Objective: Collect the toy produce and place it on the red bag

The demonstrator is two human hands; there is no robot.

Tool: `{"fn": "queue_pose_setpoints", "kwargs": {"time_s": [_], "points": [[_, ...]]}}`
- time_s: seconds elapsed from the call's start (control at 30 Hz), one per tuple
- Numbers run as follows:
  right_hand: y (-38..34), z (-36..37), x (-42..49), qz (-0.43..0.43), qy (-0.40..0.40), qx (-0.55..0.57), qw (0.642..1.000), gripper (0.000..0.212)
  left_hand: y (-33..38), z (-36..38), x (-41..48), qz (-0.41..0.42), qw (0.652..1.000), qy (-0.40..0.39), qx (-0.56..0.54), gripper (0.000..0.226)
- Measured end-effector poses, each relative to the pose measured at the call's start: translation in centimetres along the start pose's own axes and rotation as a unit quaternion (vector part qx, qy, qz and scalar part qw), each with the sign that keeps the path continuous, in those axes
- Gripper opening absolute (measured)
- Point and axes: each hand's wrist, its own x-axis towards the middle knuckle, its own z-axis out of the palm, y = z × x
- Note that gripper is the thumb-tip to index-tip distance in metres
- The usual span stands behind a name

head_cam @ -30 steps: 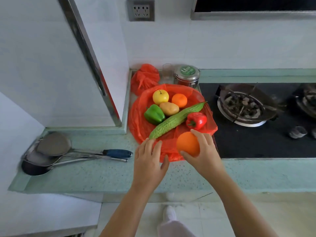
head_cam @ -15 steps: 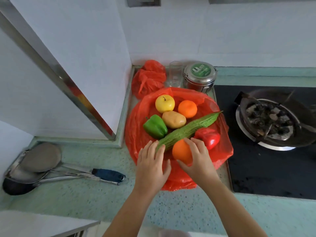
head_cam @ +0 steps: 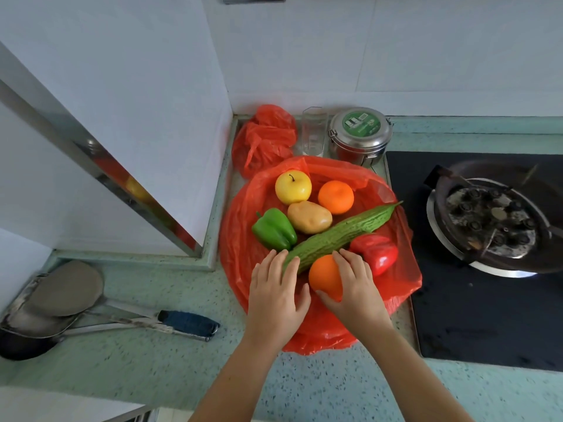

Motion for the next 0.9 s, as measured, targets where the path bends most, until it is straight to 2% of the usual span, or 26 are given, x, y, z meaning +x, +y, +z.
{"fn": "queue_pose_setpoints", "kwargs": {"time_s": [0.6,0.73,0.9], "points": [[0.1,-0.3,-0.5,-0.022,0.022,-0.021,0.999,0.066,0.2,-0.1,-0.3,0.018,1.000,0.002,0.008,0.041],[-0.3,-0.9,-0.8,-0.029,0.049,-0.016,0.998,0.059,0.4,-0.6,-0.4,0.022,1.000,0.000,0.011,0.040],[-1.4,-1.8,-0.9,-0.058,0.120,-0.043,0.990,0.043,0.6,-1.4,-0.6,0.038,0.999,0.029,0.002,0.040]]}}
